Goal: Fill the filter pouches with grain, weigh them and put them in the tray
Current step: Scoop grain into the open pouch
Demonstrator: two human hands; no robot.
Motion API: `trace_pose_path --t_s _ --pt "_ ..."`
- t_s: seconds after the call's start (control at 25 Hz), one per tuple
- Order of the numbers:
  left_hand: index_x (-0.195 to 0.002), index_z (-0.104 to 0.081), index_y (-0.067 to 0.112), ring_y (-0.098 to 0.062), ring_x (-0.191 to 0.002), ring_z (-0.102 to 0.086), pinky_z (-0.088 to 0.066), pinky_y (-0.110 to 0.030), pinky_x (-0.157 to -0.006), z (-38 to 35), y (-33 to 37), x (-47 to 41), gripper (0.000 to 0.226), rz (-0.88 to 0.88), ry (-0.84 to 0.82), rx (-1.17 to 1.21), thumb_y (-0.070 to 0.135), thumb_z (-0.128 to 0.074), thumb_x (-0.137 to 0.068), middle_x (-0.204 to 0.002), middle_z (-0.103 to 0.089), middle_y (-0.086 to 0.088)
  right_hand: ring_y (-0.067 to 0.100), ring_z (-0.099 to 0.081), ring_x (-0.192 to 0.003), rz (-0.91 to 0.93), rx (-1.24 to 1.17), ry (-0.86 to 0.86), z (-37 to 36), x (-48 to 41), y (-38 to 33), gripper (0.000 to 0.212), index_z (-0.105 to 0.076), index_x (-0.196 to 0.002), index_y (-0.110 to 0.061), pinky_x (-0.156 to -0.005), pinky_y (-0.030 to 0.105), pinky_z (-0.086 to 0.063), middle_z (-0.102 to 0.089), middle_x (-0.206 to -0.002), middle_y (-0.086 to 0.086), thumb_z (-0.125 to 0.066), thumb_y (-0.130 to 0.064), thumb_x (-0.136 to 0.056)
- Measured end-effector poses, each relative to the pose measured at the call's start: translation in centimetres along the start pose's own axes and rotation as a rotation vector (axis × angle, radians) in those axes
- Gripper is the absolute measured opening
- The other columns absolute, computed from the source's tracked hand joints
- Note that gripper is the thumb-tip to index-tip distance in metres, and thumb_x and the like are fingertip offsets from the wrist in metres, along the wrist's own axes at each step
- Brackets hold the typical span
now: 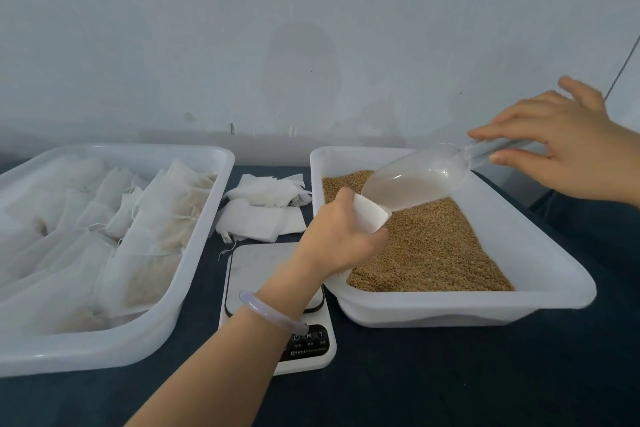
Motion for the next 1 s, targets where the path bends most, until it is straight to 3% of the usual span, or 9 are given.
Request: trace_pose_path --t_s 0.16,0.28,0.36,0.56,0.68,0.84,1.0 --pt "-0.088 -0.039 0.015 -0.017 -0.068 -0.053 -0.043 -0.032 -0.055 0.3 -0.2 0.2 0.031 0.019 0.105 0.075 0.028 -0.066 -0.079 -0.075 -0.051 0.003 0.018 -0.051 -0.114 -0.3 -0.031 -0.219 -2.7 1.7 4.0 0.032 -0.055 -0.117 -0.047 -0.104 0.042 -0.021 -0.061 -0.117 -0.008 -0.043 -0.051 -0.088" --pt "-0.09 -0.039 0.014 -0.017 -0.07 -0.054 -0.047 -0.034 -0.059 0.3 -0.3 0.3 0.031 0.018 0.131 0.11 0.028 -0.065 -0.079 -0.075 -0.052 0.003 0.014 -0.042 -0.122 -0.365 0.288 -0.532 -6.9 3.8 4.5 0.031 -0.049 -0.125 -0.048 -0.111 0.043 -0.01 -0.053 -0.121 -0.016 -0.044 -0.043 -0.095" --pt "-0.089 -0.039 0.015 -0.017 -0.069 -0.054 -0.046 -0.033 -0.058 0.3 -0.4 0.2 0.031 0.014 0.134 0.103 0.03 -0.064 -0.078 -0.075 -0.052 0.003 0.012 -0.04 -0.123 -0.344 0.273 -0.612 -9.4 4.7 3.4 0.032 -0.046 -0.126 -0.05 -0.113 0.046 -0.004 -0.051 -0.122 -0.018 -0.044 -0.041 -0.096" --pt "-0.082 -0.036 0.021 -0.01 -0.065 -0.051 -0.042 -0.027 -0.052 0.3 -0.4 0.3 0.034 0.03 0.129 0.091 0.04 -0.06 -0.069 -0.075 -0.051 0.005 0.01 -0.046 -0.117 -0.323 -0.032 -0.502 -12.7 4.5 -0.1 0.032 -0.053 -0.123 -0.044 -0.113 0.043 -0.01 -0.055 -0.117 -0.018 -0.054 -0.036 -0.092" --pt "-0.078 -0.034 0.024 -0.007 -0.064 -0.05 -0.04 -0.023 -0.049 0.3 -0.5 0.3 0.033 0.019 0.139 0.076 0.033 -0.065 -0.076 -0.075 -0.05 0.005 0.01 -0.047 -0.112 -0.308 -0.111 -0.441 -13.4 4.5 -1.0 0.032 -0.055 -0.123 -0.042 -0.111 0.041 -0.017 -0.056 -0.115 -0.018 -0.054 -0.034 -0.092" --pt "-0.08 -0.035 0.022 -0.013 -0.067 -0.051 -0.043 -0.028 -0.056 0.3 -0.5 0.3 0.034 0.026 0.124 0.085 0.041 -0.061 -0.07 -0.076 -0.05 0.004 0.014 -0.052 -0.111 -0.367 -0.34 -0.373 -13.0 4.5 -0.9 0.033 -0.055 -0.125 -0.034 -0.107 0.044 -0.03 -0.06 -0.116 -0.009 -0.055 -0.029 -0.092" --pt "-0.075 -0.032 0.024 -0.01 -0.063 -0.048 -0.04 -0.027 -0.053 0.3 -0.2 0.4 0.034 0.027 0.123 0.081 0.045 -0.057 -0.065 -0.073 -0.049 0.005 0.016 -0.05 -0.117 -0.363 -0.123 -0.328 -10.6 4.4 1.7 0.034 -0.054 -0.126 -0.035 -0.111 0.043 -0.019 -0.058 -0.123 -0.009 -0.051 -0.034 -0.093"
Point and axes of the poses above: each hand's wrist, its own x-axis away from the middle knuckle, its own z-axis out of the back of the hand, y = z × x, the point moved 4 cm from there along -x, towards the middle knuckle
